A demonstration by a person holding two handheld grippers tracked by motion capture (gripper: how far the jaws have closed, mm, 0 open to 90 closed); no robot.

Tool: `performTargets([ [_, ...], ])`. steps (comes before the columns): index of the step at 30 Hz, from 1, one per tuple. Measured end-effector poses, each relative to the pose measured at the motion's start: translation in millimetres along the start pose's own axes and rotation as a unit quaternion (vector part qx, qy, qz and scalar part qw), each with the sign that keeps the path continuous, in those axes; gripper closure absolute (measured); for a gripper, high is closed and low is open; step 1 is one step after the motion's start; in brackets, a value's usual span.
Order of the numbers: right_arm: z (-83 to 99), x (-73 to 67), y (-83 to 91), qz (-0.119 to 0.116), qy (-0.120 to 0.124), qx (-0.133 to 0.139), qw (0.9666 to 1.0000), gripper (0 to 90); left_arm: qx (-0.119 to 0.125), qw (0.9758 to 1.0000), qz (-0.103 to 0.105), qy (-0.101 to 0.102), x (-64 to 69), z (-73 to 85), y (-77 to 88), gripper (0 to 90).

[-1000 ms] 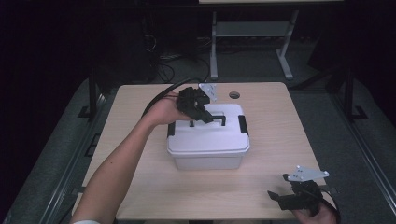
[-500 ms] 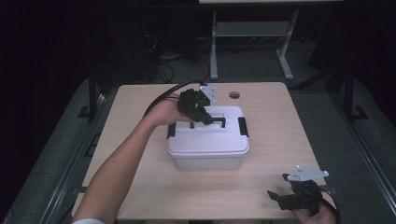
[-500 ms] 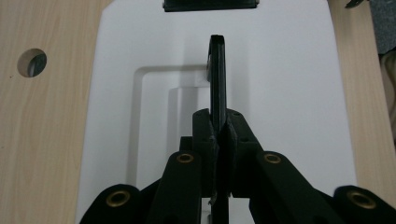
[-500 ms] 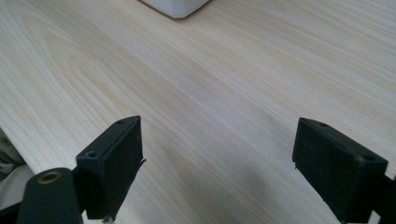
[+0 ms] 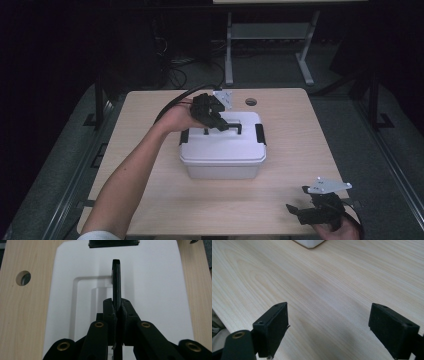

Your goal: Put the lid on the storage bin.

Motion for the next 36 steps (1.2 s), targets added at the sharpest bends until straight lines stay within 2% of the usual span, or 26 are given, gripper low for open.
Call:
performTargets([
  [4, -0.1, -0.6, 0.3, 0.001, 0.001, 0.000, 1.0000, 15.6, -0.002, 0.9999, -0.003, 0.010, 0.2, 0.0, 0.1, 83.4],
  [6, -0.1, -0.6, 0.5, 0.002, 0.002, 0.001, 1.0000, 15.6, -0.005, 0.9999, 0.002, 0.015, 0.7, 1.1, 0.2, 83.0],
  [12, -0.7, -1.0, 0.1, 0.001, 0.005, 0.000, 1.0000, 15.6, -0.003, 0.9994, 0.010, 0.034, 1.1, 4.8, 1.7, 70.3],
  [18, -0.7, -0.8, 0.0, 0.003, 0.005, 0.000, 1.0000, 15.6, -0.006, 0.9989, 0.021, 0.042, 6.1, 4.1, 1.5, 58.8],
  [21, -0.2, 0.0, 1.5, 0.006, 0.007, 0.001, 1.0000, 15.6, -0.002, 0.9988, 0.026, 0.041, 9.7, 1.9, 3.0, 54.6],
  [25, -0.9, 0.1, 2.3, 0.006, 0.005, 0.003, 1.0000, 15.6, -0.001, 0.9990, 0.021, 0.040, 13.8, -0.4, 6.1, 51.6],
  [32, -1.6, 1.0, 1.1, 0.007, 0.008, -0.002, 0.9999, 15.6, -0.003, 0.9989, 0.016, 0.044, 17.2, 2.9, 12.4, 46.5],
  [36, -4.5, 1.8, -0.2, 0.010, 0.007, -0.003, 0.9999, 15.6, 0.004, 0.9987, 0.016, 0.048, 16.8, 6.5, 15.7, 44.7],
])
Point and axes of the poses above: each handheld gripper's, and its own axes: y roughly backward along the jaws, z roughly out of its underside, x roughly to its right, the point moved 5 cm from there along -y, roughly forward along the jaws, and after that the axes turned 15 degrees about -x, right-handed, at the moved point
